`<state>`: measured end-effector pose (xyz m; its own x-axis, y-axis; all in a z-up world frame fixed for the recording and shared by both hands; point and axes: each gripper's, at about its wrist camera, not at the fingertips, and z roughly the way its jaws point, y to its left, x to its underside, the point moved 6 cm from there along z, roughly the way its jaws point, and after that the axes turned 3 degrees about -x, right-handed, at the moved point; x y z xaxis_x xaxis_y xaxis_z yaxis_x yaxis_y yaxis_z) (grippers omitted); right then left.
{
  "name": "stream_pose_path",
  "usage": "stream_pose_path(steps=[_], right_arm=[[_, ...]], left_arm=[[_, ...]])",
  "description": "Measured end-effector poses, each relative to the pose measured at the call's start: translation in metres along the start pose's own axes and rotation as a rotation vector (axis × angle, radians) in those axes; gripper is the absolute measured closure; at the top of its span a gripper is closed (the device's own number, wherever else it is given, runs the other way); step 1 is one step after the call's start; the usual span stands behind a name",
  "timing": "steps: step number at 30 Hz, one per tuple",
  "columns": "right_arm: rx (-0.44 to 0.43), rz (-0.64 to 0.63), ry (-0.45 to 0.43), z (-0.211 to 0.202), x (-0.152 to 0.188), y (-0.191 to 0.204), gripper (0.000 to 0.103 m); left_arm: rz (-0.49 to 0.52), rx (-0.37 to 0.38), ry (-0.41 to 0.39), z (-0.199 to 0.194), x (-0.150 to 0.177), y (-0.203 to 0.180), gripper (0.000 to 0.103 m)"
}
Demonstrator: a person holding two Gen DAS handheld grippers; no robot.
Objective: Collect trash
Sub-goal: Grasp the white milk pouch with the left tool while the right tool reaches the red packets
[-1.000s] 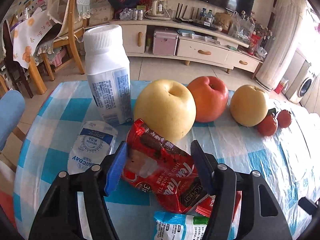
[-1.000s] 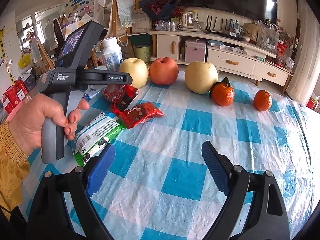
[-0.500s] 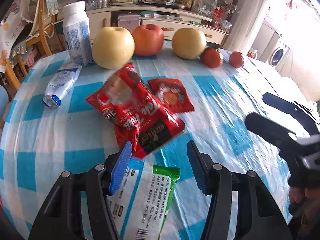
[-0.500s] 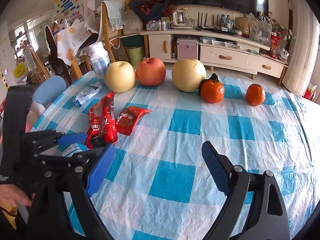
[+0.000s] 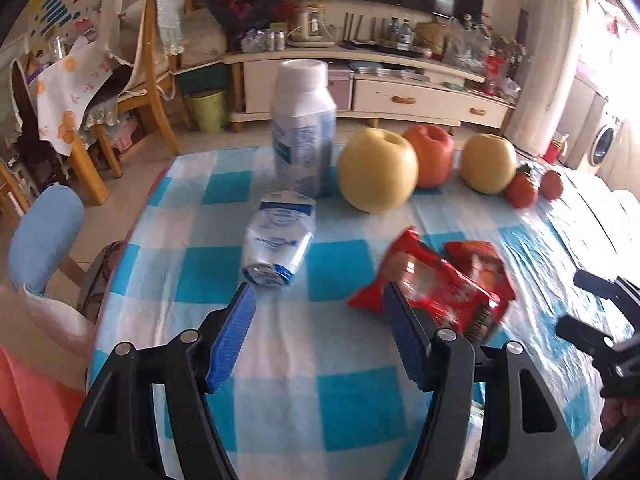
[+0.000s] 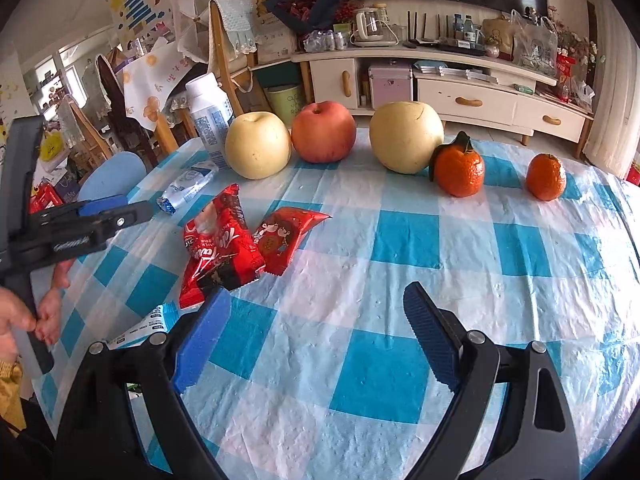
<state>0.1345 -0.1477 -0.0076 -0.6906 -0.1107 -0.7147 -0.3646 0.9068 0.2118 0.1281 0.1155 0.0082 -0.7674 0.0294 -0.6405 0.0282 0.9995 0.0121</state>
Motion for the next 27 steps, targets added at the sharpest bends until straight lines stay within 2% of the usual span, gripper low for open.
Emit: stream_pose_path(steps=[3, 5, 9, 13, 15, 19, 22, 27], right_arm=[[-0.07, 0.016, 0.019, 0.007, 0.002, 0.01, 0.014], [-0.086, -0.011, 0.026, 0.011, 0.004, 0.02, 0.014], [-0.091, -0.036, 0.028, 0.017, 0.003, 0.028, 0.014], [-0.074, -0.025, -0.001, 0.024, -0.006, 0.019, 0.014], [-0.067, -0.003, -0.017, 0.029, -0.013, 0.013, 0.015], [-0.086, 0.046, -0.03, 0.041, -0.027, 0.008, 0.028], [-0.101, 0.056, -0.012, 0.052, -0.028, 0.011, 0.036], [-0.076, 0.074, 0.009, 0.066, -0.029, 0.007, 0.039]], left_arm=[[-0.038, -0.026, 0.041, 0.03, -0.012, 0.015, 0.036], [-0.016, -0.034, 0.051, 0.046, -0.018, 0.014, 0.037], [0.015, -0.044, 0.065, 0.069, -0.031, 0.003, 0.036], [0.014, -0.071, 0.098, 0.088, -0.036, 0.006, 0.037], [0.017, -0.082, 0.108, 0.095, -0.036, 0.007, 0.043], [0.009, -0.073, 0.101, 0.095, -0.032, 0.008, 0.051], [0.005, -0.081, 0.09, 0.092, -0.029, 0.006, 0.052], [-0.009, -0.057, 0.077, 0.083, -0.018, -0.001, 0.053]])
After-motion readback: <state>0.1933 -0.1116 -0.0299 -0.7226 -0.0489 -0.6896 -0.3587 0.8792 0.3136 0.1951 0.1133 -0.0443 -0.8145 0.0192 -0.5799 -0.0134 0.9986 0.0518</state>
